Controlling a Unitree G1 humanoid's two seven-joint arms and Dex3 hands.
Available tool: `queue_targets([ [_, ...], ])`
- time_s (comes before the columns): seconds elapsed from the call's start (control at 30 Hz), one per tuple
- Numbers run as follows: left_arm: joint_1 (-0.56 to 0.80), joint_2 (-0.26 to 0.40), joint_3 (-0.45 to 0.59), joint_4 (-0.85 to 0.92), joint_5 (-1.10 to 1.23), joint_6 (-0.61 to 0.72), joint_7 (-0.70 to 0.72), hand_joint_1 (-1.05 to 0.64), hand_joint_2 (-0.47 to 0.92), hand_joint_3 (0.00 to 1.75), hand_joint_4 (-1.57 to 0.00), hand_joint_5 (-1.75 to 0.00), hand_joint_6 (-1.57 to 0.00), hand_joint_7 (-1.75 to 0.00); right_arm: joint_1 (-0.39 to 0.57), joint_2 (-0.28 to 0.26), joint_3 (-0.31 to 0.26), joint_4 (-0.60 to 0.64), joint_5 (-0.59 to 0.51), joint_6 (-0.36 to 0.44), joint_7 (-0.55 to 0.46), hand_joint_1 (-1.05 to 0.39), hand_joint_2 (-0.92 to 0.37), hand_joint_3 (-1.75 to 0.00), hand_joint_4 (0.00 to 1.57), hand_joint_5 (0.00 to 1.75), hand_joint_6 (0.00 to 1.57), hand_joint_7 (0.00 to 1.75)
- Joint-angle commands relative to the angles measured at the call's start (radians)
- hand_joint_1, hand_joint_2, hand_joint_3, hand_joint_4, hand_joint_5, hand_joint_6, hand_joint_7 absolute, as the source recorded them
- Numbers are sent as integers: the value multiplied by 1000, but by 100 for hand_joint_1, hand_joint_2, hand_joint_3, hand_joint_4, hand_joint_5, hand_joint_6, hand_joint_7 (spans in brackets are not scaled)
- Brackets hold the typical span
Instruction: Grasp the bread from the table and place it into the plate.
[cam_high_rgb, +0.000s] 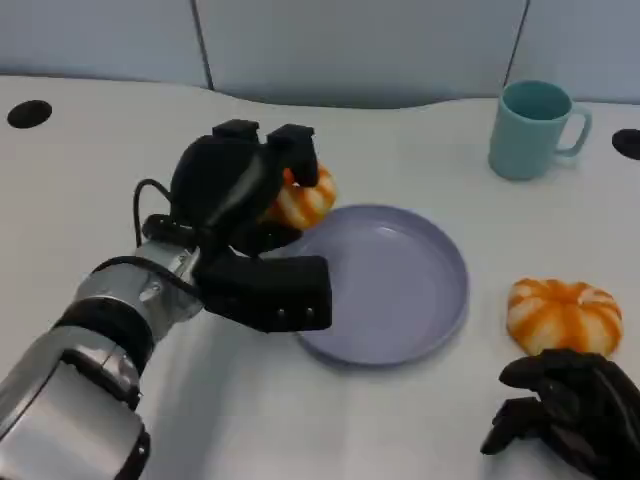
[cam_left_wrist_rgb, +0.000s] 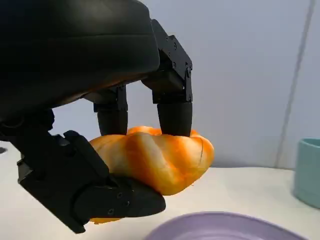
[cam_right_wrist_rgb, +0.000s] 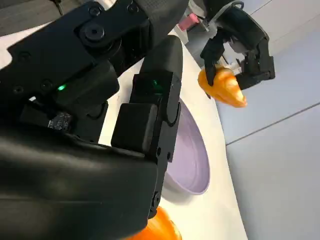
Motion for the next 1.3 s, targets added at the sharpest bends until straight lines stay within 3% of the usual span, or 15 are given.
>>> queue_targets([
  [0.03, -32, -19, -31, -13, 24, -37, 19, -20, 41, 114, -88, -175, -66, -175, 2, -5, 2, -5, 3, -2, -1, -97, -67, 0, 151, 48, 156, 3],
  [0.4, -41, -74, -28, 9, -3, -99, -116, -19, 42, 128, -92, -175, -73, -175, 12, 1, 10, -32, -5, 14, -31, -99, -66, 0, 152, 47, 157, 4],
  [0.8, -42, -111, -31, 22, -14, -85, -239, -25, 51, 116, -96, -175, -76, -175, 20, 7, 27, -42, -1, 5, -29, -97, -67, 0, 152, 48, 156, 4],
  [1.0, -34, -124, -4, 28, -51, -79, -362, -24, 52, 110, -88, -175, -70, -174, 26, 14, 33, -58, -1, 16, -46, -98, -66, 0, 151, 50, 157, 4],
  [1.2, -31, -136, 22, 27, -81, -82, -436, -23, 65, 99, -79, -175, -68, -170, 31, 17, 37, -72, 1, 28, -57, -100, -65, 0, 150, 52, 157, 4],
  [1.3, -36, -136, 25, 25, -87, -82, -461, -25, 69, 82, -75, -139, -78, -116, 31, 19, 39, -73, -4, 25, -63, -101, -65, 0, 151, 53, 157, 5],
])
